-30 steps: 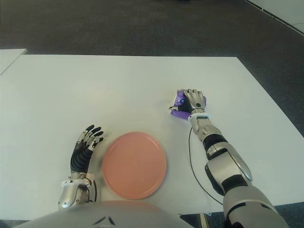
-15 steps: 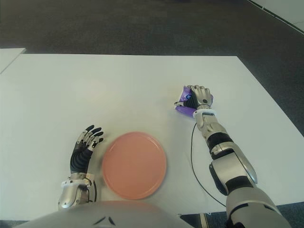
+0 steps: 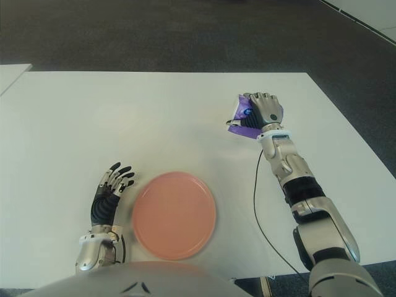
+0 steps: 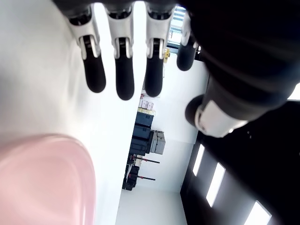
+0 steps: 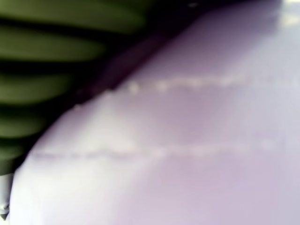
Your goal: Put the tissue paper into the plate.
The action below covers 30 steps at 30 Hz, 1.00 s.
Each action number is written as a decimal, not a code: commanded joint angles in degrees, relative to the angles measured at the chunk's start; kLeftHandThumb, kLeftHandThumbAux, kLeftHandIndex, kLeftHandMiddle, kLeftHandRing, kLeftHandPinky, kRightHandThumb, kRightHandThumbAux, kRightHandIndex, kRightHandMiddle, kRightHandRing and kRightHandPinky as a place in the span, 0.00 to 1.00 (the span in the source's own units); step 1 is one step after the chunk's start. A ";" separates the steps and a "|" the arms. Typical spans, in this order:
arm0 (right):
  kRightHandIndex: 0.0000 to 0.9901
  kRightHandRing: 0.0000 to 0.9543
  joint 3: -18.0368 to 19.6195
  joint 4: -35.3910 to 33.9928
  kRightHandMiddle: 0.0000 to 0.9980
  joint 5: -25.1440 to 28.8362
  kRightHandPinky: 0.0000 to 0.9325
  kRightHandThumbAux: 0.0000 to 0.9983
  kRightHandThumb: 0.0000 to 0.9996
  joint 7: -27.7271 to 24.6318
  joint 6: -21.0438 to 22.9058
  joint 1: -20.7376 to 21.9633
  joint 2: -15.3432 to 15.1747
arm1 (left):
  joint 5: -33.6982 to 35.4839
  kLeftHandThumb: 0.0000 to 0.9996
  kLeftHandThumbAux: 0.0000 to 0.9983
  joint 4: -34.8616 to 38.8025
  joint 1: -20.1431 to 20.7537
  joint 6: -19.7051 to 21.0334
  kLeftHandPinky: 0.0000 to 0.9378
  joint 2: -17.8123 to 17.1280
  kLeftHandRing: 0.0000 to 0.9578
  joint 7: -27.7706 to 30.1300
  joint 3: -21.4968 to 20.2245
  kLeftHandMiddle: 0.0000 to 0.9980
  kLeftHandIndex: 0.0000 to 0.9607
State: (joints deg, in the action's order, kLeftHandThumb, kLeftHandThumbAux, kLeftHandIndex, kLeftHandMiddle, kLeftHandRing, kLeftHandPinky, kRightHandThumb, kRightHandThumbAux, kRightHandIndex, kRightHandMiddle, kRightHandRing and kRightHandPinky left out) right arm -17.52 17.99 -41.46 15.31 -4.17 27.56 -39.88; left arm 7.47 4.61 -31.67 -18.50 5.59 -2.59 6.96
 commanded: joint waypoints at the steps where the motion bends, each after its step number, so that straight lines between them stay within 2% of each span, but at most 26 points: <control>1: 0.44 0.85 1.66 -8.64 0.87 -0.78 0.88 0.72 0.71 -6.04 1.97 -2.58 -0.97 | 0.15 0.35 0.69 -1.76 -0.32 1.26 0.32 1.18 0.31 -0.46 -0.76 0.26 0.16; 4: 0.44 0.87 2.06 -10.23 0.89 -0.68 0.90 0.72 0.71 -8.51 1.84 -2.18 -0.72 | -0.11 0.35 0.68 -1.92 -0.27 0.87 0.31 1.33 0.30 -0.53 -0.63 0.27 0.17; 12: 0.44 0.83 3.26 -12.90 0.83 -0.92 0.83 0.71 0.71 -13.54 1.59 -1.36 -0.70 | -0.63 0.34 0.68 -1.57 -0.13 0.77 0.26 1.25 0.27 -0.69 -0.61 0.26 0.20; 20: 0.44 0.84 4.26 -16.20 0.84 -1.70 0.87 0.72 0.71 -15.46 2.17 -2.72 0.35 | -0.34 0.35 0.69 -1.30 -0.12 1.81 0.30 1.36 0.28 -1.04 -1.06 0.26 0.20; 27: 0.44 0.83 5.00 -19.32 0.82 -1.51 0.83 0.72 0.71 -17.18 2.61 -4.31 1.67 | -0.71 0.36 0.68 -1.44 -0.16 1.68 0.31 1.55 0.30 -1.17 -1.13 0.27 0.19; 30: 0.44 0.84 4.60 -21.78 0.84 -2.27 0.86 0.72 0.71 -17.93 2.80 -5.14 2.58 | -1.12 0.36 0.68 -1.43 -0.14 1.55 0.31 1.34 0.30 -1.10 -1.07 0.27 0.19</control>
State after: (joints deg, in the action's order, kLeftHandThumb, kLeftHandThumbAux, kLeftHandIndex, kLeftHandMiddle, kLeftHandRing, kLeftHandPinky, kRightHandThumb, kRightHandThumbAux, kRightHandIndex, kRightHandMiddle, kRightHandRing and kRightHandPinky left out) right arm -12.64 -1.41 -42.83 -1.49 -1.84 23.79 -38.40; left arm 6.85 4.33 -31.48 -18.43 5.61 -2.81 6.00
